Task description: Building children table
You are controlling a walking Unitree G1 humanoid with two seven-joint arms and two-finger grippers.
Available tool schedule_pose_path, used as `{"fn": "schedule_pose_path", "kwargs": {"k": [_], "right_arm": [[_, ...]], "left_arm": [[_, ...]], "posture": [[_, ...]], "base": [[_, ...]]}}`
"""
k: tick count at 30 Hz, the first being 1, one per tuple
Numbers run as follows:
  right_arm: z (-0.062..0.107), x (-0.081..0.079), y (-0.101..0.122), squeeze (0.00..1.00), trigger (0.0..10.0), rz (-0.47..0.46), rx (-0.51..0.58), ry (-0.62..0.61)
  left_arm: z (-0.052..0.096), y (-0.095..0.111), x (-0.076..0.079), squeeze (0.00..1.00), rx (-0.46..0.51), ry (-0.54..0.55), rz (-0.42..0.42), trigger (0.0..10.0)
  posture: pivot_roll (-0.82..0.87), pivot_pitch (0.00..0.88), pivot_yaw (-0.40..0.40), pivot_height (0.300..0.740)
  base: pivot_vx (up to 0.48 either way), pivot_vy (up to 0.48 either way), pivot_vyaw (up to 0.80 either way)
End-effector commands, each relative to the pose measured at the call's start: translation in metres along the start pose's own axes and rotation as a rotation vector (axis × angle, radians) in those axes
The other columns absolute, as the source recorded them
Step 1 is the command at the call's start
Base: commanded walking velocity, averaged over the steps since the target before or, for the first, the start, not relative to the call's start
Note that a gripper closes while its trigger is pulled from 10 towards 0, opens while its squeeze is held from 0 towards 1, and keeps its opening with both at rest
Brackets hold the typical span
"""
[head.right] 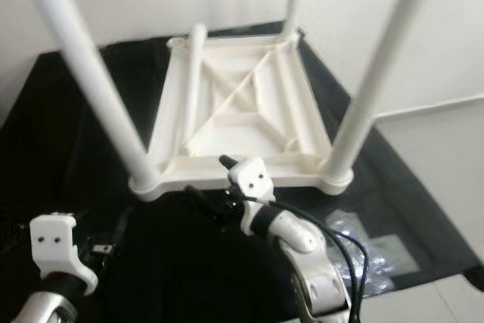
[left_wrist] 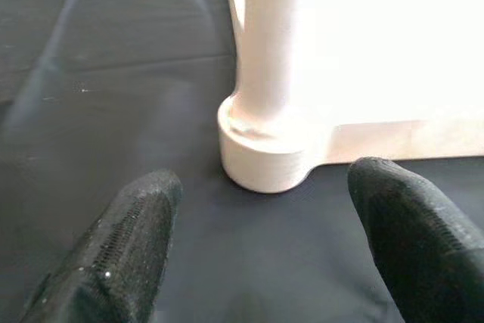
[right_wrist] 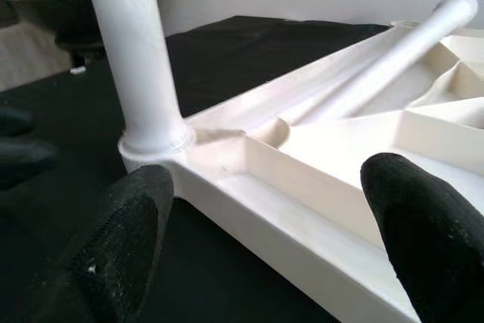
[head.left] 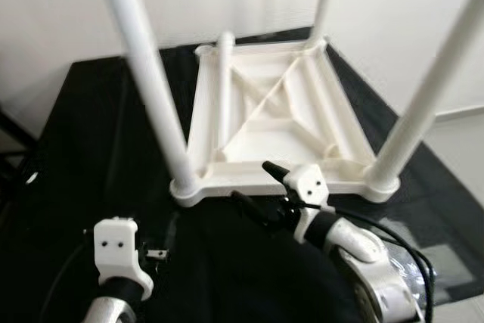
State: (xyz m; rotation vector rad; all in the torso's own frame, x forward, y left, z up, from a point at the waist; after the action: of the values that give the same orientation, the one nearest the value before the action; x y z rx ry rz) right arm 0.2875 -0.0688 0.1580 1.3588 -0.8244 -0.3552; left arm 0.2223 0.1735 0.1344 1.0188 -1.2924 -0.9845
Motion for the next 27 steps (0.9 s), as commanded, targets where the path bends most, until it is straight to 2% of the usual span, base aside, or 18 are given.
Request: {"fn": "schedule_pose_path", "kwargs": {"k": [1,9,15,21,27], "right_arm": [[0.001,-0.005,-0.001,0.0,10.0,-0.01,0.005,0.022],[-0.001,-0.008,-0.006,0.0,10.0,-0.001,-0.005,0.055],[-0.001,-0.012,-0.015,0.0,10.0,0.042,-0.042,0.096],[-0.001,-0.018,-0.015,0.0,10.0,-0.002,-0.018,0.158],[-0.005,-0.017,-0.015,0.0,10.0,-0.006,-0.016,0.145]], "left_arm": [[0.001,-0.006,-0.005,0.0,-0.027,0.022,-0.015,10.0],[-0.003,-0.012,-0.005,0.0,-0.044,0.009,-0.028,10.0],[-0.006,-0.013,-0.004,0.0,-0.04,0.0,-0.026,10.0],[-0.009,-0.013,-0.007,0.0,-0.036,0.005,-0.033,10.0],[-0.013,-0.011,-0.009,0.0,-0.031,0.0,-0.049,10.0]], "posture": [[-0.1,0.149,0.029,0.74],[-0.09,0.122,0.025,0.74],[-0.1,0.092,0.012,0.74],[-0.1,0.084,0.019,0.74],[-0.1,0.079,0.028,0.74]], "base": [[0.0,-0.465,0.0],[0.0,-0.465,0.0],[0.0,-0.465,0.0],[0.0,-0.464,0.0],[0.0,-0.465,0.0]]}}
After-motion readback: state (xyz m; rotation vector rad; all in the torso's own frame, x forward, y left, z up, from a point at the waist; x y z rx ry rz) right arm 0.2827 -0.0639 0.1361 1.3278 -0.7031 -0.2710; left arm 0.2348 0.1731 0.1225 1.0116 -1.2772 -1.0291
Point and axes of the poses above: a point about 5 cm out from each wrist's last joint towards the gripper, its own z axis pointing back from the gripper into the wrist, its own y axis along the axis of the wrist's last joint, x = y × z, the point moved 4 cm from there along -z, pointing out of the wrist towards the gripper, and after that the axes turned 12 degrees about z, right-handed, at the moved point
